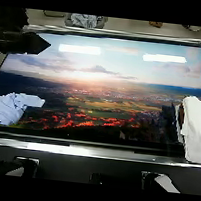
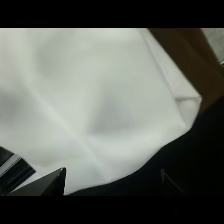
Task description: Fold the shirts.
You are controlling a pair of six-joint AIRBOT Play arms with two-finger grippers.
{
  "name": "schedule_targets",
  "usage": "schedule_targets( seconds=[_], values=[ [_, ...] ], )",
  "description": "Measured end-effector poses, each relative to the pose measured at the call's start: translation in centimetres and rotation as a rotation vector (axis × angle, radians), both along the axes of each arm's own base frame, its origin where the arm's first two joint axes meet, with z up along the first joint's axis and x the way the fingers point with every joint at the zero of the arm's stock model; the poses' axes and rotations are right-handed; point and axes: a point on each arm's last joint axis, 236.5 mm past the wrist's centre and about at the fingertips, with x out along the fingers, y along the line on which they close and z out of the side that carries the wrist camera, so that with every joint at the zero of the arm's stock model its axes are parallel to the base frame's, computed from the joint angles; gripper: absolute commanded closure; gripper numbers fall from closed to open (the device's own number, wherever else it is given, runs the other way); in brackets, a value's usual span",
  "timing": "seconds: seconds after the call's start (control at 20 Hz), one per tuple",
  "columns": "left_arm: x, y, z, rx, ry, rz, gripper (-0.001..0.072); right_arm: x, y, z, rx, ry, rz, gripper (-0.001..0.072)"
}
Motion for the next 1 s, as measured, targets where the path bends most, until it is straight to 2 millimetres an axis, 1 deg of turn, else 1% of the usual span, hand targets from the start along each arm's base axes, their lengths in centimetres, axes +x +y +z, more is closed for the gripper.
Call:
schedule_targets(
  seconds=[0.05,0.1,0.15,0.2,0.25,0.3,0.35,0.4,0.45,0.5,0.55,0.6,0.65,0.7,0.75,0.8,0.9,1.0],
  values=[
    [0.0,0.0,0.5,0.0,-0.012,0.001,0.0681,0.9,-1.7,1.5,-0.079,-0.041,0.01,0.001],
    [0.1,0.2,1.2,0.005,-0.034,0.006,0.0681,2.4,-3.4,3.6,-0.164,-0.105,0.025,0.0012],
    [0.3,0.5,1.9,0.018,-0.057,0.013,0.0681,4.5,-5.3,6.7,-0.276,-0.193,0.053,0.0016],
    [0.8,1.1,3.0,0.042,-0.094,0.032,0.0681,7.2,-6.7,10.5,-0.395,-0.294,0.099,0.0022],
    [1.4,2.0,3.7,0.079,-0.121,0.057,0.0682,10.0,-7.2,14.2,-0.502,-0.386,0.157,0.0022],
    [2.1,3.1,4.3,0.114,-0.139,0.095,0.0681,13.0,-6.7,17.9,-0.597,-0.47,0.233,0.0023],
    [3.0,4.5,4.2,0.161,-0.139,0.145,0.0679,15.9,-5.3,20.7,-0.662,-0.541,0.314,0.0024],
    [3.8,6.1,3.4,0.216,-0.116,0.197,0.0664,19.1,-2.6,22.7,-0.694,-0.61,0.411,0.0024],
    [4.5,7.5,2.1,0.262,-0.079,0.238,0.052,21.9,0.6,23.5,-0.686,-0.655,0.511,0.0025],
    [4.8,8.6,0.2,0.305,-0.017,0.267,0.0268,24.6,4.5,23.2,-0.649,-0.683,0.618,0.0027],
    [4.9,9.3,-2.5,0.344,0.069,0.281,0.0147,26.5,8.2,22.1,-0.591,-0.681,0.717,0.0034],
    [4.3,9.7,-5.9,0.38,0.186,0.279,0.0149,28.2,12.3,20.2,-0.508,-0.659,0.823,0.0044],
    [3.2,10.0,-9.2,0.419,0.301,0.263,0.015,29.0,16.2,17.4,-0.406,-0.606,0.921,0.0046],
    [1.7,10.0,-12.4,0.455,0.41,0.24,0.0152,29.1,19.7,14.7,-0.304,-0.544,1.004,0.0047],
    [0.1,9.9,-14.9,0.479,0.49,0.218,0.0156,28.6,22.5,12.1,-0.219,-0.472,1.075,0.0047],
    [-1.4,9.8,-17.0,0.493,0.543,0.203,0.0172,27.8,25.0,9.7,-0.143,-0.4,1.133,0.0047],
    [-3.5,9.4,-19.4,0.494,0.568,0.198,0.0172,26.2,28.9,6.4,-0.037,-0.303,1.197,0.0042],
    [-4.6,9.4,-20.7,0.484,0.562,0.21,0.0171,24.9,31.2,4.2,0.024,-0.236,1.223,0.0041]
  ],
)
